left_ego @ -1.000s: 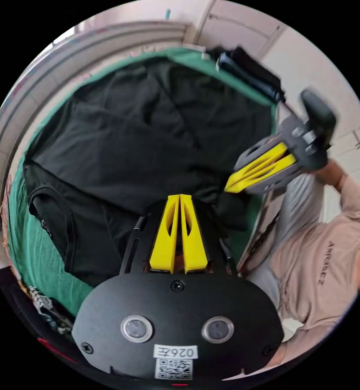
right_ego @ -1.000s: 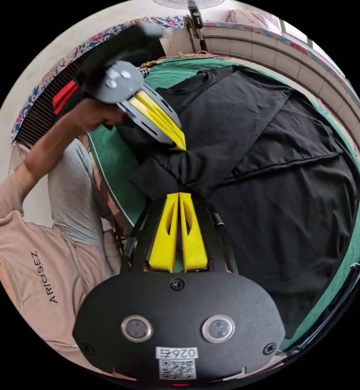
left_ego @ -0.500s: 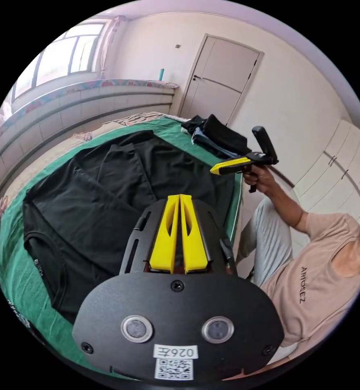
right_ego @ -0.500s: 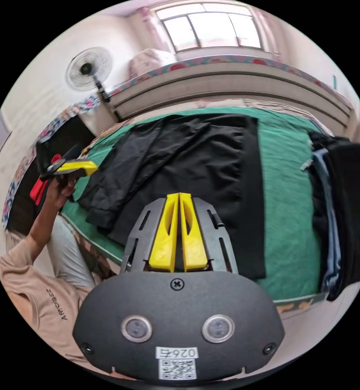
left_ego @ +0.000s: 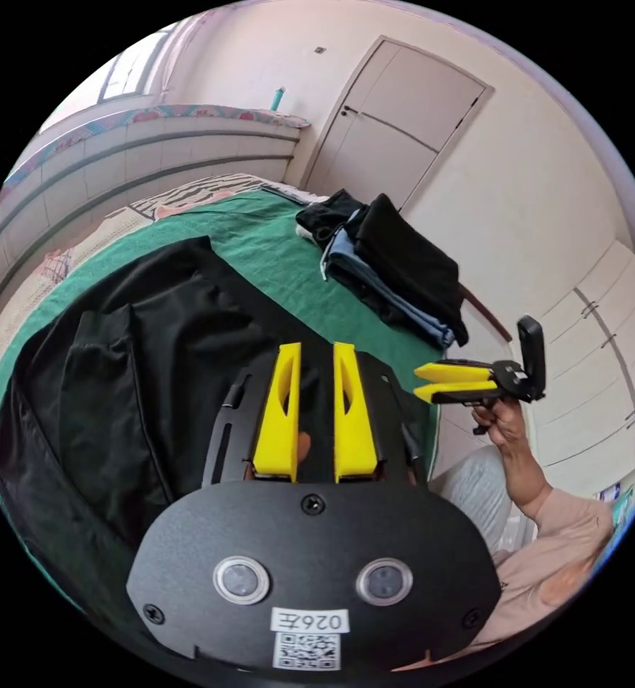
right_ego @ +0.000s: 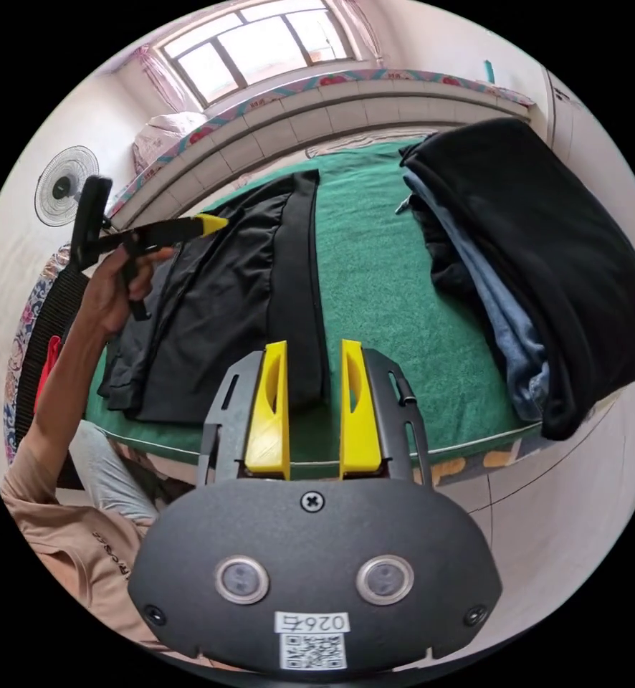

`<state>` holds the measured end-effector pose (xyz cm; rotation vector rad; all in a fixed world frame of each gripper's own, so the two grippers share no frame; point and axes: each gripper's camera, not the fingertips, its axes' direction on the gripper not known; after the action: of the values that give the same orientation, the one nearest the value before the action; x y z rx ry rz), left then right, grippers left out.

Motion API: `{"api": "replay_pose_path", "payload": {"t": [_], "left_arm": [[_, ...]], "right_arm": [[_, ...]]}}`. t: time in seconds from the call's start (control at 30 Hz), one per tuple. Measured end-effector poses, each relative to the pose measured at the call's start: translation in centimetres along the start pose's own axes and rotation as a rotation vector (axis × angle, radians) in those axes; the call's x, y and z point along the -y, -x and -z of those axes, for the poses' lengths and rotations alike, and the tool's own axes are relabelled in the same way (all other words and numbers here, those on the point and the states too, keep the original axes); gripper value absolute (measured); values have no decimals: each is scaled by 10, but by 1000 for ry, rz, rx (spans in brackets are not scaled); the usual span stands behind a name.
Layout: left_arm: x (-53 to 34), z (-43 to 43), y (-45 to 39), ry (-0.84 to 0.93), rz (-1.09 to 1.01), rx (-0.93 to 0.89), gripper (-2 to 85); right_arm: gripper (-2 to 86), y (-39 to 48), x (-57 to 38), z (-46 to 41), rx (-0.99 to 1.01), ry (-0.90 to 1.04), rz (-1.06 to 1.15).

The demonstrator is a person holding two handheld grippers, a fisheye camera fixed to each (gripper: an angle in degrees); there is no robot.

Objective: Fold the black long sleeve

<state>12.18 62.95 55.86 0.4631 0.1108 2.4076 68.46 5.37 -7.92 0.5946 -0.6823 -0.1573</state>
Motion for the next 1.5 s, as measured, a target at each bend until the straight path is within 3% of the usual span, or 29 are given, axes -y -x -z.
{"api": "replay_pose_path", "payload": {"t": [0.17,0.3,0.37,0.57,0.73,0.8,0.97,1.1,1.27,1.5], "left_arm": [[51,-70,0,122,26,74,134],[74,-121,19,197,101,21,151],[78,-137,27,213,123,30,161],[85,-179,52,272,164,49,180],[97,-202,65,340,175,-8,197],[100,-210,66,396,158,60,179],[98,-219,73,487,58,259,36],[83,-182,106,397,79,147,7],[36,-85,166,228,120,18,0],[-113,90,301,58,260,-8,-2]], "right_arm": [[120,8,26,-26,81,131,8],[62,41,23,-24,-86,144,112],[10,50,15,-16,13,123,146],[-9,57,-12,31,232,-42,187],[-11,90,-41,46,239,-99,292],[-11,104,-51,40,210,-92,338],[-11,124,-87,30,173,-81,418],[-11,113,-108,36,199,-100,405],[-11,96,-134,47,429,-170,362],[-13,161,-164,25,617,-180,500]]}}
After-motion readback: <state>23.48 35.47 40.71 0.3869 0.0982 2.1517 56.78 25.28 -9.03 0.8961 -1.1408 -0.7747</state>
